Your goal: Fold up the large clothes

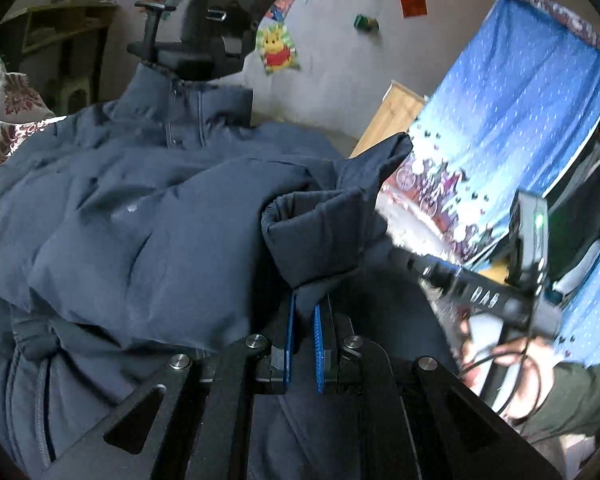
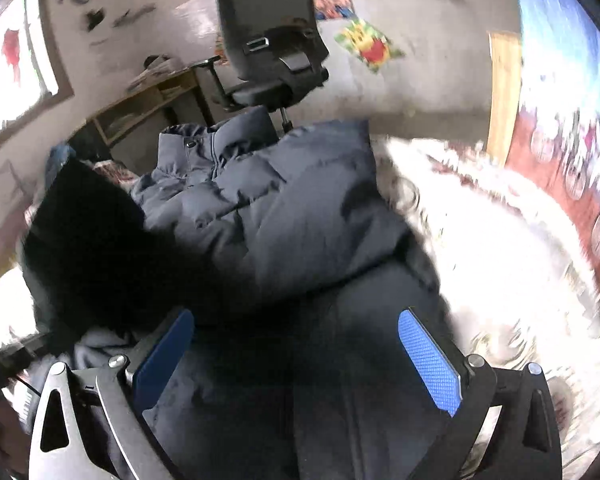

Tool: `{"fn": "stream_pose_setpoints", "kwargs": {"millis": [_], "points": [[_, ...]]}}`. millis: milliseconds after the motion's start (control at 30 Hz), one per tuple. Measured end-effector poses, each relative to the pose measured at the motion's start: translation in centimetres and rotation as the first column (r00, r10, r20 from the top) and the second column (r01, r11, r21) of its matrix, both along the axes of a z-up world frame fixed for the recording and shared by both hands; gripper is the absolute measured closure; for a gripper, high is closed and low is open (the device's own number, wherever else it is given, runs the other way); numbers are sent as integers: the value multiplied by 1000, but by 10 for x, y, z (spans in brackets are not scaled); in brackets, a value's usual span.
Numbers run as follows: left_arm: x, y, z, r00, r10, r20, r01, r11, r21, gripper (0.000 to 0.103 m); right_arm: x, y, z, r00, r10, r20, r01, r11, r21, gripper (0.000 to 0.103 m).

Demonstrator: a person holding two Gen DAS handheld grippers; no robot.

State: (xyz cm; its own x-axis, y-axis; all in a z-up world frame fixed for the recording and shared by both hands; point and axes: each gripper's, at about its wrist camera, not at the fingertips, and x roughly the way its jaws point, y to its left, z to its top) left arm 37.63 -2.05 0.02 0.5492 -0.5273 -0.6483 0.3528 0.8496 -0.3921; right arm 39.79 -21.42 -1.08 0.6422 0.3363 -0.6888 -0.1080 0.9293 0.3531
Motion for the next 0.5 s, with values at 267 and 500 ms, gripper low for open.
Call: {"fn": "stream_pose_setpoints", "kwargs": {"millis": [267,500], "points": [[-16,7,-31,988,-65,-143,59,997,-48,63,0,-15,-12,996,-9,-87,32,963,268,0],[-27,29,-24,983,-27,-181,19,999,-45,52,-1,-1,-24,988,77,-131,-36,957,289,0]]}}
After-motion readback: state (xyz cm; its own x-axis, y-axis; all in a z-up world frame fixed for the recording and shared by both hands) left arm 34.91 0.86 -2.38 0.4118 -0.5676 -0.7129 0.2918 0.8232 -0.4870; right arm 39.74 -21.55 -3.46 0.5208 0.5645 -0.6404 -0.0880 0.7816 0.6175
